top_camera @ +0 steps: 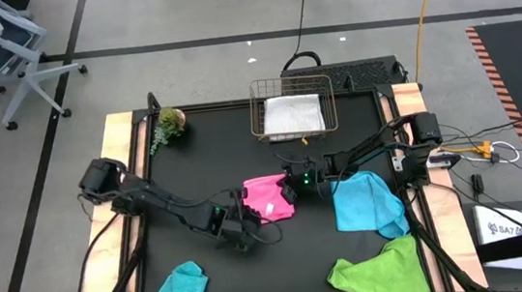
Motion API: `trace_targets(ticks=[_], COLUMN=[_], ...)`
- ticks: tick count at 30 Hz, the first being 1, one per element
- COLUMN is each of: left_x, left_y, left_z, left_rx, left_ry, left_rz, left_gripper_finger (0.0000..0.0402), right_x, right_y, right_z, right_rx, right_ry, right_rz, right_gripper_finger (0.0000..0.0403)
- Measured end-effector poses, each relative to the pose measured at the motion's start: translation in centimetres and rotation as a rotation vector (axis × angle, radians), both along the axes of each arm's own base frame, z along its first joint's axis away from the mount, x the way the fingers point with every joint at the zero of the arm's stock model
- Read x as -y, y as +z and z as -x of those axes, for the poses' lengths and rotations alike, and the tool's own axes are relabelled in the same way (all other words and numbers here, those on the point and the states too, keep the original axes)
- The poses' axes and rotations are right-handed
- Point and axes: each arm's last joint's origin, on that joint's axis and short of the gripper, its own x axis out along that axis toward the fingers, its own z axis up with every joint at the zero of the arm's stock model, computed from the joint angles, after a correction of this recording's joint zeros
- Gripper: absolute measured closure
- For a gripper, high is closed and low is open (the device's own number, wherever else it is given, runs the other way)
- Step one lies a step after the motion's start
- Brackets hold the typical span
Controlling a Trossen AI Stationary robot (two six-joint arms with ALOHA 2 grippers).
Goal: Fold microfiber towels
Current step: Fold the pink towel
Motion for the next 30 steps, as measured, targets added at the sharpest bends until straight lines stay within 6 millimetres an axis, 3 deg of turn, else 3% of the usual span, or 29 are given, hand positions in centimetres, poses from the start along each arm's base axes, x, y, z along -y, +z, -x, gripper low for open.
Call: trace_targets(ticks=[5, 16, 24, 30], left_x=[-0.1, 0.4, 0.4, -0.4], left_y=[-0.3, -0.9, -1.8, 1.0], left_z=[0.8, 0.6, 0.6, 2.4], left_rx=[-0.09, -0.103, -0.118, -0.109], left_ry=[-0.006, 0.013, 0.103, 0.248], left_rz=[0.017, 0.173, 0.219, 0.252], left_gripper_finger=[0.0398, 0.0396, 0.0332, 0.03], right_x=[0.0, 0.0, 0.0, 0.0], right_y=[0.0, 0.1, 0.1, 0.1], right_z=[0.0, -0.1, -0.1, -0.1], right_rx=[0.005, 0.013, 0.021, 0.02], right_ry=[0.001, 0.001, 0.001, 0.002], right_rz=[0.001, 0.002, 0.001, 0.0], right_gripper_finger=[0.0403, 0.0403, 0.0403, 0.0403])
